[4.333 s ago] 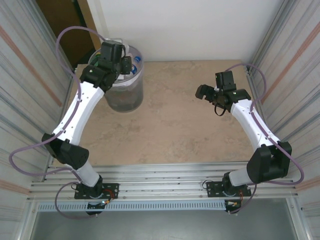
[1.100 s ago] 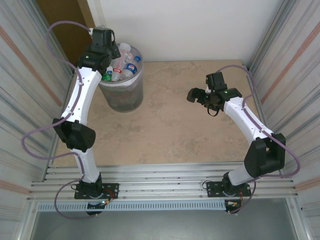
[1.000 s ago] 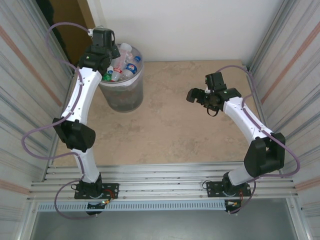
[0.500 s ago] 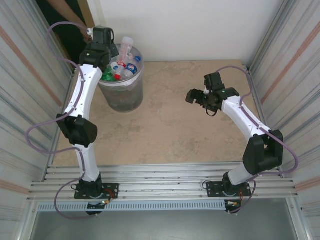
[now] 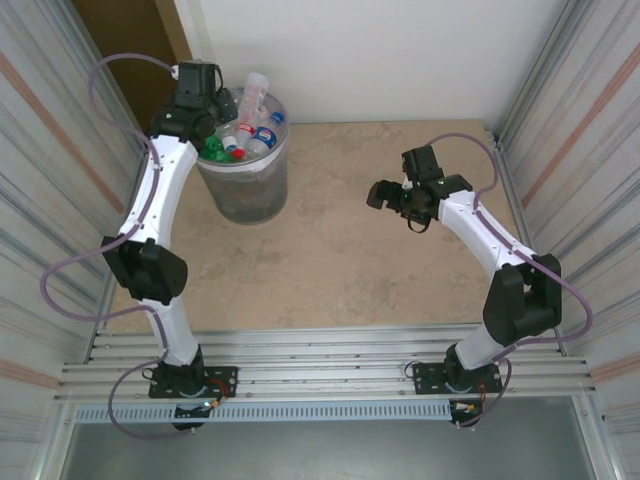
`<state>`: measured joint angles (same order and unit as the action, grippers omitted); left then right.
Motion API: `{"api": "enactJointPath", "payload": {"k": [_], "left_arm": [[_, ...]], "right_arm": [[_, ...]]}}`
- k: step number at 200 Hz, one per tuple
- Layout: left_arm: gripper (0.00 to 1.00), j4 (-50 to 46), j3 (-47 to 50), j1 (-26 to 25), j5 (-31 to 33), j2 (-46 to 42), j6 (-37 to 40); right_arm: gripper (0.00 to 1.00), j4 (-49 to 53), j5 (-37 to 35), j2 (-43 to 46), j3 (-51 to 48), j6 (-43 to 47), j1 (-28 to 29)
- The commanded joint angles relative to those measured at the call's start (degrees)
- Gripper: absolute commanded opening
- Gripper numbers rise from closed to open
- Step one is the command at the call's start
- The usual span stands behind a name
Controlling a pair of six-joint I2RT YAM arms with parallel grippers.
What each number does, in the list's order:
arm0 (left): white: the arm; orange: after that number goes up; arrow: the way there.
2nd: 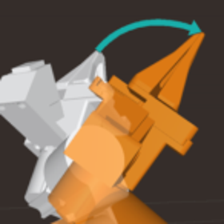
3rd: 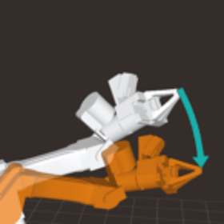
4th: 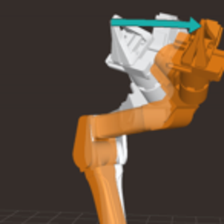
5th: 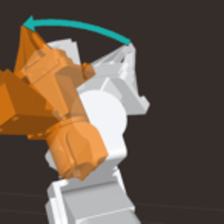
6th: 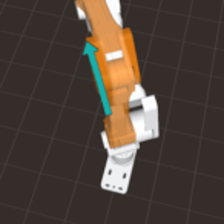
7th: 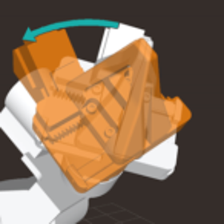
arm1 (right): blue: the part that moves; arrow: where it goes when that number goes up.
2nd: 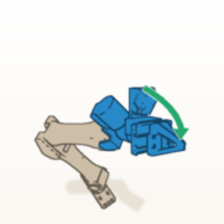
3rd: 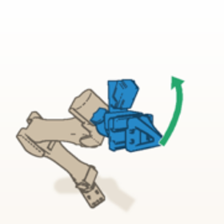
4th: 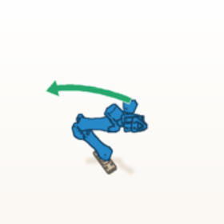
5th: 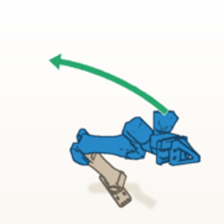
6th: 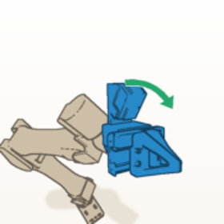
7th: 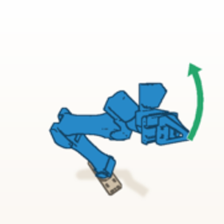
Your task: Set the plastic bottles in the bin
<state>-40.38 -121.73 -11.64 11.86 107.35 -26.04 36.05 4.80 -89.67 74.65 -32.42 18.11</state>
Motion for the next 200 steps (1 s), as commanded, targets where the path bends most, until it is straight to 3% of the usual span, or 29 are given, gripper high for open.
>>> {"api": "enactJointPath", "payload": {"k": [1, 83, 159, 200], "left_arm": [[0.48, 0.0, 2.3, -0.9, -5.4, -3.1, -1.5], [0.51, 4.8, 6.3, -1.0, -5.3, -8.6, -1.0], [0.56, 5.3, -1.8, -1.0, -6.3, -1.9, 0.2], [0.56, 4.6, 0.3, -1.0, -5.7, -0.7, -0.6]], "right_arm": [[0.97, 0.1, 0.6, 0.5, 1.7, -0.5, 0.3], [0.97, -0.3, 0.8, 0.9, 1.4, -0.8, 0.5], [0.97, 0.0, -0.2, 1.3, 1.4, -1.1, 1.5], [0.97, 0.2, -0.4, 1.6, 1.3, -1.1, 1.6]]}}
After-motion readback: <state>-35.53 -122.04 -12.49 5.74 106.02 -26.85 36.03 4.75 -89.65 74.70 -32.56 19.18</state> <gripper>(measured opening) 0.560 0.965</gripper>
